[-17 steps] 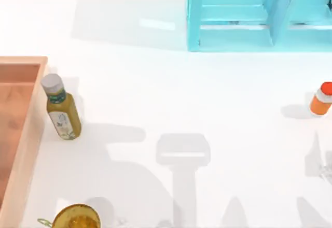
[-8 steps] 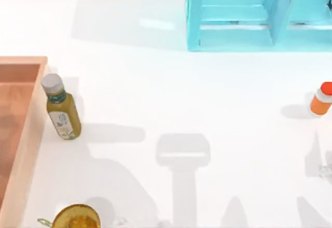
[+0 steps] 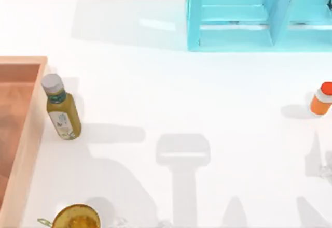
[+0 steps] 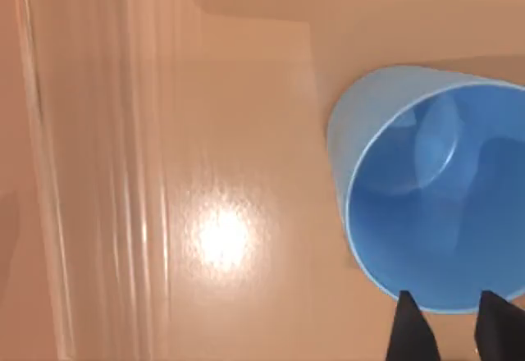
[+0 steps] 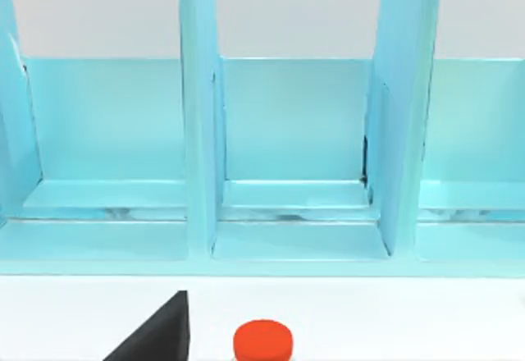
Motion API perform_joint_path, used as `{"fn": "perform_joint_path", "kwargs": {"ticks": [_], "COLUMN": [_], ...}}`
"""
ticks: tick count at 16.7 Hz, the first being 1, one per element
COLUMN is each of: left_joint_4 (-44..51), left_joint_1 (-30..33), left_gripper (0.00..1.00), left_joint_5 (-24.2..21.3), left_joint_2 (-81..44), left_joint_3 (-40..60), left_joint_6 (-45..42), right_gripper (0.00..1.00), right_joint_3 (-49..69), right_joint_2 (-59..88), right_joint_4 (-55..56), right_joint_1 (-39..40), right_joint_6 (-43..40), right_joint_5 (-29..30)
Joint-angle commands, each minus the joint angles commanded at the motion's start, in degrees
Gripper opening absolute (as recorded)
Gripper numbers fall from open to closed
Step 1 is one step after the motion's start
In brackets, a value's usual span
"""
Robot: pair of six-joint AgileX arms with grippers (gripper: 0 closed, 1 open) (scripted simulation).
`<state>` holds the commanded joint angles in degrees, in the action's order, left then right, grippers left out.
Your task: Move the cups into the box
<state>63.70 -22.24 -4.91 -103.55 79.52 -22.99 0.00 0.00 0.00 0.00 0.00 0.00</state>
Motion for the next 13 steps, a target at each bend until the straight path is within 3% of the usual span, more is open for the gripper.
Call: {"fn": "perform_joint_path", "kwargs": {"ticks": [7, 13], "left_joint_4": [0.00, 0.00], "left_joint_1": [0.00, 0.00], "left_gripper": [0.98, 1.00], "left_joint_5": [0.00, 0.00], "left_joint_2": [0.00, 0.00], "left_joint_3": [0.00, 0.00], "left_joint_6": [0.00, 0.00], "right_gripper": [1.00, 1.00], "right_joint_3": [0.00, 0.00], "right_joint_2": [0.00, 0.00], "right_joint_4": [0.00, 0.00], "right_joint_1": [0.00, 0.00], "right_joint_6": [0.00, 0.00], "right_joint_5": [0.00, 0.00]}}
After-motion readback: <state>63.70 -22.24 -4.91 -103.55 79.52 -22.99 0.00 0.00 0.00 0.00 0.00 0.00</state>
